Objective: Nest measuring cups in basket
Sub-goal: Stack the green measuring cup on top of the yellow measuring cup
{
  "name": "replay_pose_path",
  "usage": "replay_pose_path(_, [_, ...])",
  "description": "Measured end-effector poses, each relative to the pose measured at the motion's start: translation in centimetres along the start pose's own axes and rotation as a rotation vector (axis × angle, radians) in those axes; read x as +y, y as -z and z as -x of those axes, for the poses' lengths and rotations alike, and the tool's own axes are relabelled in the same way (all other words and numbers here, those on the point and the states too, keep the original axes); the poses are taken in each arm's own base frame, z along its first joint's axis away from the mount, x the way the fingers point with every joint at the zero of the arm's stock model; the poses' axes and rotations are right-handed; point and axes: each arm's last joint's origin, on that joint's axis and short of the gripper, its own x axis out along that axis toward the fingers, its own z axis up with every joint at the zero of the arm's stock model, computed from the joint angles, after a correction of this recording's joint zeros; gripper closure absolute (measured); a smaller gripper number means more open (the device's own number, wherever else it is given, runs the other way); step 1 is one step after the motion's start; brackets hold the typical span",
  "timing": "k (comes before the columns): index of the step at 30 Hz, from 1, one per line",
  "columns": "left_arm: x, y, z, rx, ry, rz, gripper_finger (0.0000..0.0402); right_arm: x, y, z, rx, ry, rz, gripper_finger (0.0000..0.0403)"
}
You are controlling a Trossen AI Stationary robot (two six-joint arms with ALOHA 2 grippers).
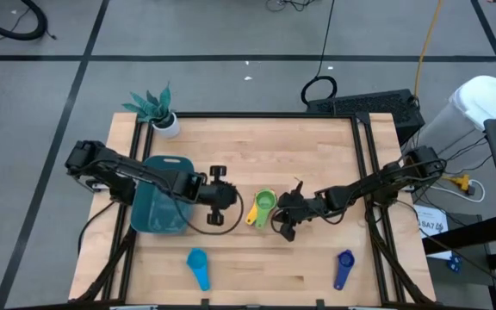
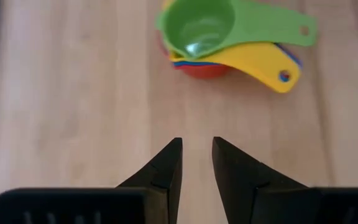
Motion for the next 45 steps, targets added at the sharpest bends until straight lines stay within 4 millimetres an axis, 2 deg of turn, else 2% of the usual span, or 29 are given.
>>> replay_pose_path(7, [-0.4,1.0,-1.8,-0.074,0.066,0.063,0.0309,0.5,0.2,0.0,-0.020,-0.002,-0.019,0.0403])
replay_pose_path(13, [-1.4,2.4,-5.1,-0.089,0.072,0.094,0.0309,0.7,0.3,0.1,-0.075,0.036,-0.017,0.0403])
replay_pose_path(18, [-2.3,3.0,-6.7,-0.043,0.081,0.083,0.0309,1.1,0.3,0.1,-0.094,0.017,-0.014,0.0403])
replay_pose_path(22, [-2.8,2.6,-6.8,-0.087,0.089,0.072,0.0309,1.0,0.5,-0.5,-0.088,0.022,-0.024,0.0403])
replay_pose_path(31, [-2.8,2.4,-6.8,-0.104,0.088,0.069,0.0311,0.8,1.4,-3.3,-0.078,-0.005,-0.040,0.0403])
replay_pose_path(33, [-2.8,2.4,-6.8,-0.102,0.089,0.066,0.0324,0.8,1.4,-3.5,-0.074,-0.003,-0.039,0.0403])
replay_pose_path(37, [-2.8,2.5,-6.8,-0.096,0.088,0.050,0.0388,1.0,1.2,-3.7,-0.077,-0.007,-0.037,0.0403])
replay_pose_path(45, [-2.8,2.1,-6.8,-0.134,0.088,0.050,0.0398,1.2,0.8,-3.7,-0.124,-0.017,-0.042,0.0403])
